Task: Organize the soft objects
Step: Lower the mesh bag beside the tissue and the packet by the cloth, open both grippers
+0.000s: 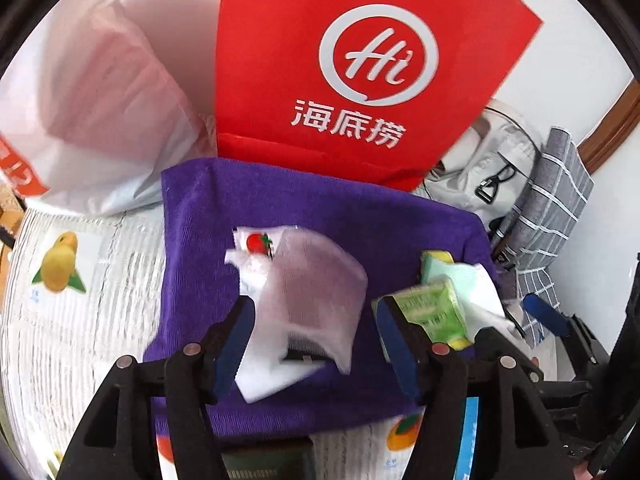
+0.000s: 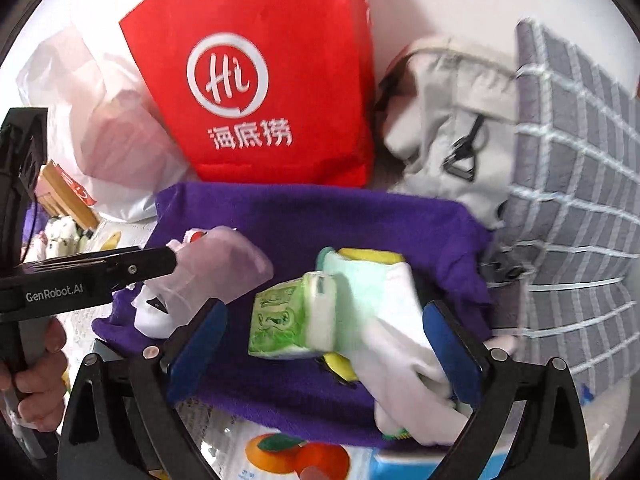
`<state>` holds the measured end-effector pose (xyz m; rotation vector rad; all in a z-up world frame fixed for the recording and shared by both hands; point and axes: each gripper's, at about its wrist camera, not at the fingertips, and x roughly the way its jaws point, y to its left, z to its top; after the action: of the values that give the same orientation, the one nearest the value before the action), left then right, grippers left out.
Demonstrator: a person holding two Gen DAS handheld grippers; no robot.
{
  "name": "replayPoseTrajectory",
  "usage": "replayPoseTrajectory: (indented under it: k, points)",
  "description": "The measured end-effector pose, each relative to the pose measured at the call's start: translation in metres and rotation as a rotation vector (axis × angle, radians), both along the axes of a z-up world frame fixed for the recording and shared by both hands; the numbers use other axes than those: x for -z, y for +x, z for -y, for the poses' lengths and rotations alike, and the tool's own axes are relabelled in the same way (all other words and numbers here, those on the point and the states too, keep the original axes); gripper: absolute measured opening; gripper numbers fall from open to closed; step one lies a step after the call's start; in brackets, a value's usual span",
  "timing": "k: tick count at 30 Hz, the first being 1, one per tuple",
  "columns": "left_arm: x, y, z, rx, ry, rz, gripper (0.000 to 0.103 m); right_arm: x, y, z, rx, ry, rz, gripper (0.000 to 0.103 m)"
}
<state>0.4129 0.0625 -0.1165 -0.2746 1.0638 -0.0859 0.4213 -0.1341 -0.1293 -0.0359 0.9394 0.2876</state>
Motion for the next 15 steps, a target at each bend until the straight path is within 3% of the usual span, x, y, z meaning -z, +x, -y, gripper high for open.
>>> replayPoseTrajectory:
  k: [9, 15]
  points:
    - [-0.032, -0.068, 0.013, 0.028, 0.015, 0.053, 0.061, -0.036, -0.060, 0.012, 0.048, -0.031, 0.041, 0.098]
    - [-0.061, -0.129, 0.029, 0.037, 0.076, 0.106, 0.062, -0.061, -0.116, 0.023, 0.090, -0.019, 0.079, 0.099]
